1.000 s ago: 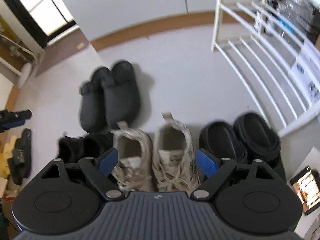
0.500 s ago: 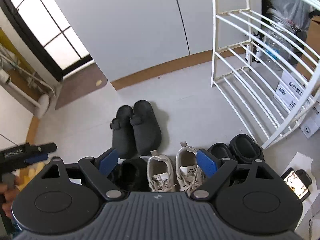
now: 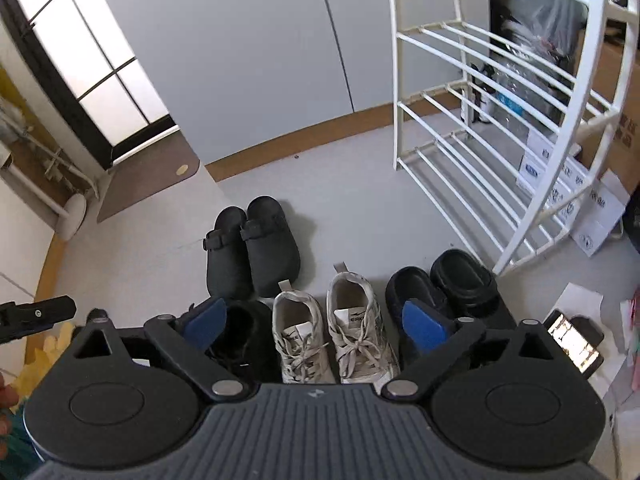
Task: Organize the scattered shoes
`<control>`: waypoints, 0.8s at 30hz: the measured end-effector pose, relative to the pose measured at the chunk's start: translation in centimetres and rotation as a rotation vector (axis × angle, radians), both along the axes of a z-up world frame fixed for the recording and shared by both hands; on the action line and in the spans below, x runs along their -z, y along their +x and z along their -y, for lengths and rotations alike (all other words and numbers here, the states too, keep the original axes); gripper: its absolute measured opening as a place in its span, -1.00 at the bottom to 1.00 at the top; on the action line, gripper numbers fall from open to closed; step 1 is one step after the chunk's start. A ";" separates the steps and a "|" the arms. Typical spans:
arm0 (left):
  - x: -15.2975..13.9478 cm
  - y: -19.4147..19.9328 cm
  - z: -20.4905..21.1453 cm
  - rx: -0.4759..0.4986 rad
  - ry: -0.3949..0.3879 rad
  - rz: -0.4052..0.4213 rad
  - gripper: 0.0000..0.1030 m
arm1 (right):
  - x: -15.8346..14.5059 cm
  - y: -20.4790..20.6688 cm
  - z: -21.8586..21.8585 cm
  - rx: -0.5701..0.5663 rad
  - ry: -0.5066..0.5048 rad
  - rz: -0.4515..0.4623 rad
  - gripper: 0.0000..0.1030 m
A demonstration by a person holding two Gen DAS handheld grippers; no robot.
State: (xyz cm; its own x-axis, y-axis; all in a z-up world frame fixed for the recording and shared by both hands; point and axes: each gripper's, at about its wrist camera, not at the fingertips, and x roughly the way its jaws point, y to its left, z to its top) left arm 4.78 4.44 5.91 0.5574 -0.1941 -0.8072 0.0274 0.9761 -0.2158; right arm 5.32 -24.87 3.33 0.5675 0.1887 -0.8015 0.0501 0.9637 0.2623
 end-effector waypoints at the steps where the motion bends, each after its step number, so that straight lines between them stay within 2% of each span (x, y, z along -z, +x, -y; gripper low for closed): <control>1: 0.3 -0.4 0.4 0.005 0.012 -0.002 0.70 | 0.2 0.0 0.0 0.004 0.003 -0.009 1.00; 3: 1.1 -0.7 0.8 0.022 0.011 -0.013 0.70 | 1.0 0.0 0.2 0.003 0.033 -0.055 1.00; 7: 3.3 -0.9 1.3 0.035 -0.010 -0.069 0.70 | 1.3 -0.2 0.5 0.027 -0.021 -0.081 1.00; 10: 4.1 -0.7 1.5 0.029 -0.038 -0.099 0.70 | 1.7 -0.2 0.5 0.019 -0.018 -0.105 1.00; 14: 4.4 -1.0 2.6 0.050 0.012 -0.092 0.80 | 1.8 0.0 -0.6 -0.015 -0.053 -0.121 1.00; 20: 5.2 -1.7 4.5 0.106 0.052 -0.123 0.83 | 3.1 0.2 -2.9 -0.065 -0.132 -0.168 1.00; 24: 6.1 -1.8 5.2 0.109 0.067 -0.152 0.85 | 3.5 0.2 -3.4 -0.078 -0.164 -0.178 1.00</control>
